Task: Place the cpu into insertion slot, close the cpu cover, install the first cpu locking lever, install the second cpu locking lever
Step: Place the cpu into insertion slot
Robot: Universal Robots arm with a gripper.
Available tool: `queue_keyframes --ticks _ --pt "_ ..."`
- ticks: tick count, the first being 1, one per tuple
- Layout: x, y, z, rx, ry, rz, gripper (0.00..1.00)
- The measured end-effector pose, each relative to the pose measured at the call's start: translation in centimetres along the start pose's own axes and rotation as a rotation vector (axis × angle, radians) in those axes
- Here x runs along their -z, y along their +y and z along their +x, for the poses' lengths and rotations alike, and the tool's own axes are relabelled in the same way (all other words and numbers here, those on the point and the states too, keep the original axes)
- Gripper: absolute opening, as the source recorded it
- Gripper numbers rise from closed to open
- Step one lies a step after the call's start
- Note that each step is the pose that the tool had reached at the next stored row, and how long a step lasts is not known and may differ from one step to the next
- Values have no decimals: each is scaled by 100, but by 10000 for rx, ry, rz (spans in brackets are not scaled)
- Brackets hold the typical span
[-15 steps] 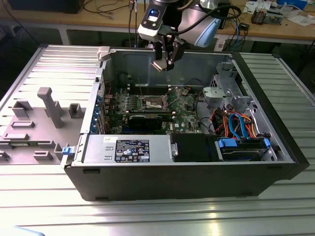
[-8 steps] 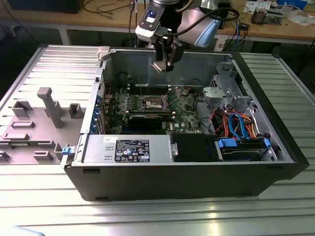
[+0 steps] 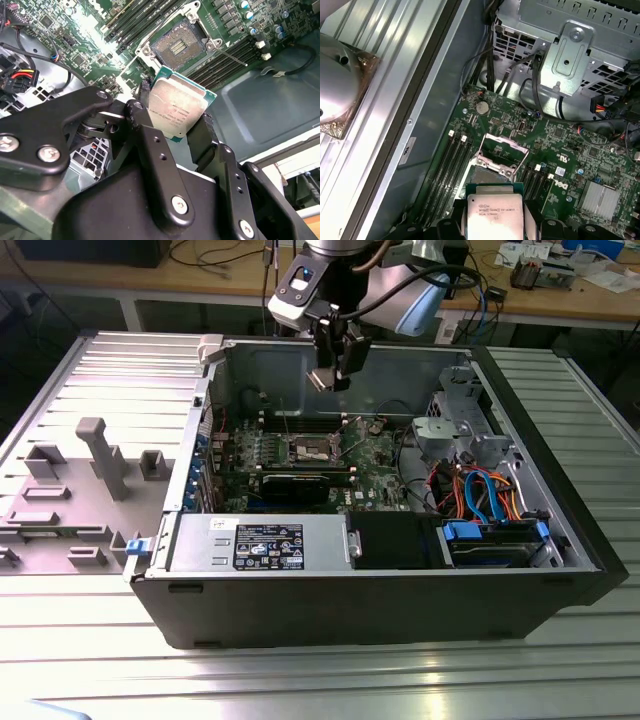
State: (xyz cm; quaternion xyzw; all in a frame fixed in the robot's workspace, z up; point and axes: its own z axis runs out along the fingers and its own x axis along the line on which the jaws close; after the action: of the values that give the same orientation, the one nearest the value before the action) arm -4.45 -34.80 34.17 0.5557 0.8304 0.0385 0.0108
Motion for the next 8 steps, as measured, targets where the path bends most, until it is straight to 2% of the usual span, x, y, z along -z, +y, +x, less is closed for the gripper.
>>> queue_keyframes --ticks 8 --pt "0 0 0 -18 -1 -1 55"
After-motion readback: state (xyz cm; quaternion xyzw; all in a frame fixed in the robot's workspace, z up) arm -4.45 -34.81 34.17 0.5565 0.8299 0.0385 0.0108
